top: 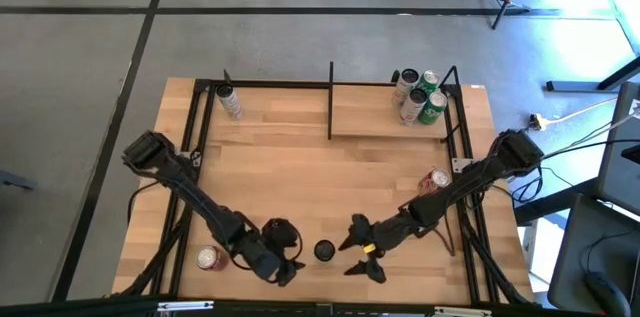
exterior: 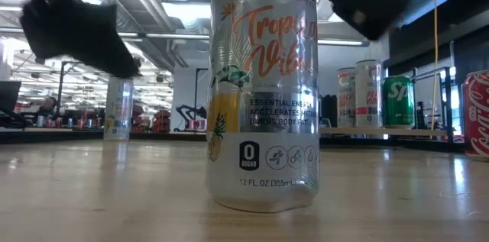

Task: Place canned beverage on shelf
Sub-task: Put the bottom white yellow soda can on the shelf

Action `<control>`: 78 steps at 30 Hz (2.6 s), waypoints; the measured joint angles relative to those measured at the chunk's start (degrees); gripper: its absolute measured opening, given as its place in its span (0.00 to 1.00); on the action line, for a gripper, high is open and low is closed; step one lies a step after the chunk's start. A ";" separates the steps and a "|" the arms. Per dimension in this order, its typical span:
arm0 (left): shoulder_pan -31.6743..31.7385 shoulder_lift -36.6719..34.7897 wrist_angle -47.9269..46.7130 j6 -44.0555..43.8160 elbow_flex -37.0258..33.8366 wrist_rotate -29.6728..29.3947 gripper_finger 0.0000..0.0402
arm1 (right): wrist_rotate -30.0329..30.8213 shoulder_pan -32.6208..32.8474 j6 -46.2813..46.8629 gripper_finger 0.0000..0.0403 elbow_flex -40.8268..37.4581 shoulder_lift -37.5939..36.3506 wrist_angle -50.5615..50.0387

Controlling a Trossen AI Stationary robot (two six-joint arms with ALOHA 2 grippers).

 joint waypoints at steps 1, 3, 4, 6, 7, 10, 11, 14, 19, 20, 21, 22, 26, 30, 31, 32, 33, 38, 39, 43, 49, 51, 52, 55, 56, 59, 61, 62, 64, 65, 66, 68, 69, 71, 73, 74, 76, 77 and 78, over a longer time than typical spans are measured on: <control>-0.34 -0.42 -0.37 0.02 0.00 -0.16 0.81 | 2.39 -0.03 -0.78 0.81 0.00 -0.19 1.26; -0.89 -0.73 -0.65 0.17 0.00 -0.97 0.81 | 7.04 -0.02 -3.45 0.81 0.07 -0.18 4.25; -1.08 -0.73 -0.63 0.46 0.00 -1.48 0.81 | 8.81 0.03 -4.95 0.81 0.07 0.22 5.22; -1.16 -0.73 -0.60 0.48 0.00 -2.94 0.81 | 10.75 0.03 -7.09 0.81 0.07 1.51 7.00; -1.12 -0.73 -0.53 0.48 0.00 -3.52 0.81 | 11.29 0.00 -7.85 0.81 0.07 2.22 7.19; -0.61 -0.34 -0.28 1.01 -0.02 -6.09 0.81 | 11.32 -0.03 -10.24 0.81 0.04 4.66 11.78; -0.47 -0.30 -0.27 1.33 -0.04 -6.88 0.81 | 11.32 -0.01 -10.88 0.81 0.04 5.28 13.50; 0.10 -0.31 0.06 2.46 -0.04 -7.91 0.81 | 11.55 -0.03 -12.10 0.81 0.07 7.32 17.44; 0.61 -0.31 -0.06 3.96 -0.04 -8.14 0.81 | 12.28 -0.16 -14.30 0.81 1.74 10.41 17.62; 0.74 -0.31 -0.30 3.99 -0.04 -8.14 0.81 | 12.26 -0.16 -15.05 0.81 2.26 11.05 17.59; 1.00 -0.31 -0.44 4.10 -0.04 -8.15 0.81 | 12.25 -0.16 -15.47 0.81 2.76 11.66 17.61; 1.32 -0.31 -0.39 4.34 -0.04 -8.19 0.81 | 12.25 -0.16 -15.92 0.81 3.09 12.04 17.55; 2.16 -0.31 -0.66 5.57 -0.04 -7.20 0.81 | 13.29 -0.14 -16.60 0.78 4.77 12.66 17.23; 2.61 -2.03 -4.75 5.77 -0.07 -5.20 0.81 | 15.39 -0.14 -18.08 0.64 5.49 12.50 16.24; 2.60 -3.22 -6.23 6.54 -0.07 -4.80 0.81 | 16.08 -0.12 -18.30 0.59 5.53 12.15 15.46; 2.61 -4.70 -7.88 7.75 -0.07 -4.19 0.81 | 16.64 -0.12 -18.44 0.56 5.51 11.89 14.78; 2.60 -6.40 -9.65 9.33 -0.07 -3.53 0.81 | 17.16 -0.20 -18.42 0.56 5.53 11.22 13.82; 2.71 -16.54 -19.35 14.89 -0.07 -2.11 0.81 | 22.66 -1.48 -18.39 0.56 5.44 5.58 5.56; 2.99 -18.78 -21.00 15.99 -0.07 -1.84 0.81 | 23.48 -2.11 -18.36 0.56 5.44 3.93 3.80; 4.23 -26.87 -26.59 19.73 -0.07 -2.72 0.81 | 25.79 -6.29 -18.12 0.56 5.44 -4.30 -2.99; 7.38 -35.13 -27.76 29.91 -0.07 -3.28 0.81 | 29.99 -17.60 -18.22 0.56 5.50 -17.94 -15.94; 8.71 -36.89 -27.61 33.88 -0.07 -3.37 0.81 | 30.05 -22.56 -18.21 0.56 5.52 -21.22 -20.89; 9.30 -37.57 -27.67 35.76 -0.07 -3.34 0.81 | 30.03 -25.23 -18.25 0.56 5.53 -22.49 -22.98; 11.09 -39.15 -27.73 39.74 -0.07 -3.46 0.81 | 28.72 -33.47 -19.48 0.56 5.51 -24.94 -27.78; 11.73 -39.41 -27.70 40.00 -0.07 -3.53 0.81 | 27.80 -36.28 -20.11 0.56 5.51 -25.21 -28.69; 13.50 -39.70 -28.24 40.13 -0.07 -4.20 0.81 | 22.54 -44.41 -22.85 0.56 5.49 -24.75 -29.55; 14.52 -39.81 -28.61 40.13 -0.07 -4.76 0.81 | 18.92 -49.22 -24.91 0.56 5.49 -23.49 -28.56; 15.08 -39.85 -28.57 40.11 -0.07 -5.38 0.81 | 17.11 -51.51 -25.98 0.56 5.49 -22.65 -27.89; 16.03 -39.83 -28.49 39.82 -0.07 -6.88 0.81 | 14.71 -55.32 -28.07 0.56 5.44 -20.90 -26.71; 16.54 -39.81 -28.28 39.54 -0.07 -7.73 0.81 | 13.04 -57.08 -29.16 0.56 5.42 -20.04 -25.95; 17.01 -39.81 -28.00 39.05 -0.07 -8.73 0.81 | 10.91 -58.83 -30.37 0.56 5.42 -19.19 -24.72; 17.81 -39.83 -27.60 37.57 -0.07 -10.87 0.81 | 7.41 -61.52 -32.34 0.56 5.42 -17.61 -22.22; 18.10 -39.82 -27.47 36.69 -0.07 -11.84 0.81 | 5.90 -62.73 -33.27 0.56 5.37 -17.04 -21.50; 18.43 -39.81 -27.42 35.05 -0.07 -13.60 0.81 | 2.55 -64.78 -34.64 0.56 3.81 -16.49 -17.87; 18.51 -39.81 -27.29 33.44 -0.07 -15.02 0.81 | 0.44 -66.57 -34.83 0.56 1.96 -16.45 -13.73; 18.51 -39.80 -27.24 32.65 -0.07 -15.58 0.81 | 0.14 -67.37 -34.85 0.56 1.24 -16.47 -12.43; 18.51 -39.72 -27.06 31.94 -0.07 -15.94 0.81 | -1.56 -69.17 -34.84 0.56 0.15 -16.49 -12.03; 18.51 -39.72 -27.06 31.90 -0.07 -15.94 0.81 | -2.85 -70.00 -34.81 0.56 -0.42 -16.49 -12.36; 18.51 -39.72 -27.06 31.73 -0.07 -16.00 0.81 | -3.83 -70.68 -34.77 0.56 -0.94 -16.48 -12.75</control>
